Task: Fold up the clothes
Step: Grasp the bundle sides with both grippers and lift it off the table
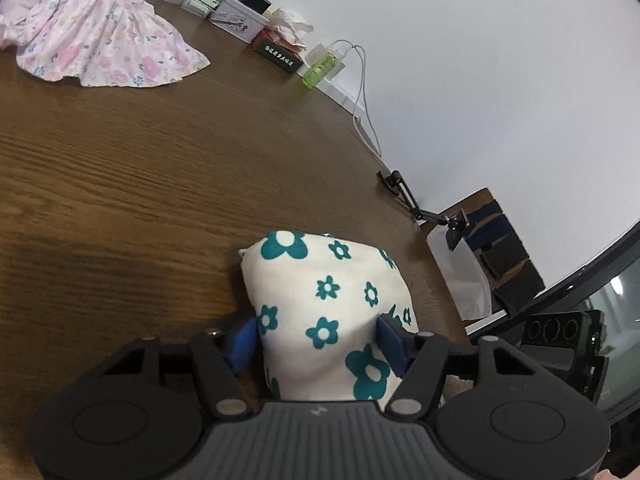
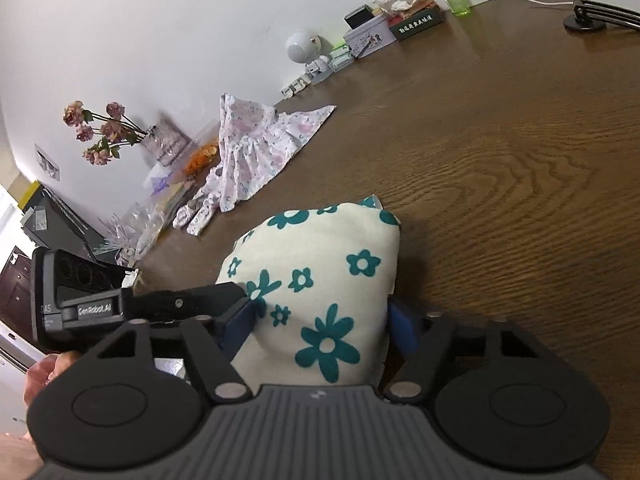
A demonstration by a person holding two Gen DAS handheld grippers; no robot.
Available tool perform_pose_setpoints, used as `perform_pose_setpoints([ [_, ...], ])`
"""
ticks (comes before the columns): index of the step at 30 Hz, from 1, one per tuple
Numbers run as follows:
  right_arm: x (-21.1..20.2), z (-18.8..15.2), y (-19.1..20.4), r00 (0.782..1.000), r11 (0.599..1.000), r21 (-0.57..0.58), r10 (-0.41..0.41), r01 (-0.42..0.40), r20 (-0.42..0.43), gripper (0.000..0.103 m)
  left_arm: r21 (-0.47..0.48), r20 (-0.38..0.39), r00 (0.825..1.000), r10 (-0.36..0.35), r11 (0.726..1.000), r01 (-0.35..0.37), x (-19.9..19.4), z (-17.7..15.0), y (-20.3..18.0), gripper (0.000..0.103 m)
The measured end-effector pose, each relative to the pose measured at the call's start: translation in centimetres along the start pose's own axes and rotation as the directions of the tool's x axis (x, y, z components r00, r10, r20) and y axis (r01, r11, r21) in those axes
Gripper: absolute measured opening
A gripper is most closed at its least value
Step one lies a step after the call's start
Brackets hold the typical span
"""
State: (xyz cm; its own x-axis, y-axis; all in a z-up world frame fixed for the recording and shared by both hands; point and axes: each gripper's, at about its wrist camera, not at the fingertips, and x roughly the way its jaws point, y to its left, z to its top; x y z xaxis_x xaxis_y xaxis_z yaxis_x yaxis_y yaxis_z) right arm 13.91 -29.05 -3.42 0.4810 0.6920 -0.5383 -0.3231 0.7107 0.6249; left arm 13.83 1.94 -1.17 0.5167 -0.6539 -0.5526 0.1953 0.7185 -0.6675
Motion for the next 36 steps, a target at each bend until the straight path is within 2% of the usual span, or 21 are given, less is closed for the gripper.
perform_pose_setpoints([
  [7, 0.4, 0.5, -0.5, 1.000, 1.000, -0.003, 0.027, -0.027, -0.013, 0.067, 0.026, -0.007, 0.999, -0.033, 0.999, 0.033, 0.2, 0.4, 0.5, 0.061],
  [10, 0.5, 0.6, -0.5, 0.999, 1.000, -0.010, 0.028, -0.028, -0.016, 0.064, 0.040, -0.005, 0.999, -0.033, 0.999, 0.033, 0.3, 0.4, 0.6, 0.058],
  [12, 0.7, 0.5, -0.6, 0.999, 0.999, 0.005, 0.038, -0.037, -0.019, 0.051, 0.051, -0.001, 1.000, -0.029, 0.998, 0.029, 0.3, 0.3, 0.6, 0.053],
  [16, 1.0, 0.4, -0.9, 0.999, 0.998, 0.031, 0.048, -0.047, -0.024, 0.044, 0.051, 0.008, 0.999, -0.039, 0.998, 0.038, 0.4, 0.1, 1.0, 0.049],
  [21, 0.8, 0.7, -0.5, 0.999, 0.999, 0.023, 0.049, -0.048, -0.013, 0.029, 0.022, 0.035, 0.998, -0.054, 0.998, 0.053, 0.4, -0.1, 1.4, 0.046],
  [30, 0.0, 1.6, 0.3, 0.997, 0.997, 0.000, 0.080, -0.080, 0.020, 0.027, 0.018, 0.098, 0.990, -0.102, 0.995, 0.101, -1.0, 0.2, 0.8, 0.043],
  [36, -1.1, 3.3, 1.4, 0.993, 0.995, -0.025, 0.100, -0.098, 0.069, 0.027, 0.044, 0.137, 0.981, -0.138, 0.990, 0.133, -2.1, 2.2, -0.6, 0.043],
])
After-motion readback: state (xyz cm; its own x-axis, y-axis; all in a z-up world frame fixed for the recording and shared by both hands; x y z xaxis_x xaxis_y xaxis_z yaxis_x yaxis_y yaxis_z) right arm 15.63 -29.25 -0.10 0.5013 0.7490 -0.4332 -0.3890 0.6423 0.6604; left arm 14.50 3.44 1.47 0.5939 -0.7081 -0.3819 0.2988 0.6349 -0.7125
